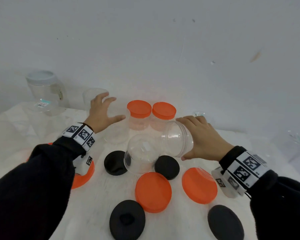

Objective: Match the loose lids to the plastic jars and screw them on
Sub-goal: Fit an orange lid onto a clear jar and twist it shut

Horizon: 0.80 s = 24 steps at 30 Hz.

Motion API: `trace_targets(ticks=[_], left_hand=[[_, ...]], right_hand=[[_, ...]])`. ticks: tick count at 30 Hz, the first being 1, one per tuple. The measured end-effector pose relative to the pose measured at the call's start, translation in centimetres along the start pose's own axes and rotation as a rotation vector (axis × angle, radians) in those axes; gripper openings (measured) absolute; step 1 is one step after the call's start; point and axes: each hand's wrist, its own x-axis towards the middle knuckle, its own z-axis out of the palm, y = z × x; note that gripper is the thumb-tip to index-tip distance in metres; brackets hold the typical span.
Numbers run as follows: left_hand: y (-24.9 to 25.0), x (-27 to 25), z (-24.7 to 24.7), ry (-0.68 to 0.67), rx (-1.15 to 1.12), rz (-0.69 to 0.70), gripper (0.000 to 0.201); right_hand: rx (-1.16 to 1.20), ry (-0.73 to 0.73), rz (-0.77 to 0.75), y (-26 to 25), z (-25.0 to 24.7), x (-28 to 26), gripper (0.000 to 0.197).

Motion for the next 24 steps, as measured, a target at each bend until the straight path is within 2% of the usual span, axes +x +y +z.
trace_targets(ticks=[2, 4, 6, 8, 11, 14, 17, 21, 24], left_hand=[[1.9, -2.0, -0.2, 0.145, -0.125, 0.112, 0.06], [4.1, -4.8, -0.1, 0.14, -0.181, 0.258, 0.05], [6.2, -7.8, 0.6, 0.003, -0.199, 0.403, 0.041], [7.7, -10.3, 1.7, -0.221, -0.206, 0.489, 0.037], [8.2, -12.5, 4.0, -0.509, -0.064, 0.573, 0.048], [8.4, -13.4, 5.7, -0.664, 0.187, 0.551, 0.067], [9.2, -13.8, 6.7, -0.769, 0.361, 0.491, 0.088], [9.5, -14.0, 7.9, -0.88, 0.486, 0.425, 0.109], [9.7, -14.4, 8.7, -0.922, 0.542, 0.388, 0.115]], right_hand=[[0.102, 0.068, 0.012, -0.2, -0.3, -2.5, 0.109], [0.222, 0.13, 0.022, -0.7, -0.1, -4.9, 0.106], [0.303, 0.155, 0.048, -1.2, 0.6, -7.1, 0.101], [0.371, 0.142, 0.111, -1.5, 1.7, -9.0, 0.098], [0.504, 0.114, 0.228, -1.3, 3.8, -11.2, 0.1], [0.78, 0.119, 0.321, -0.7, 5.8, -13.0, 0.1], [0.978, 0.105, 0.346, -0.5, 7.1, -14.5, 0.094], [1.082, 0.084, 0.342, -0.1, 7.7, -15.9, 0.089], [1.114, 0.068, 0.325, -0.1, 7.9, -16.7, 0.098]])
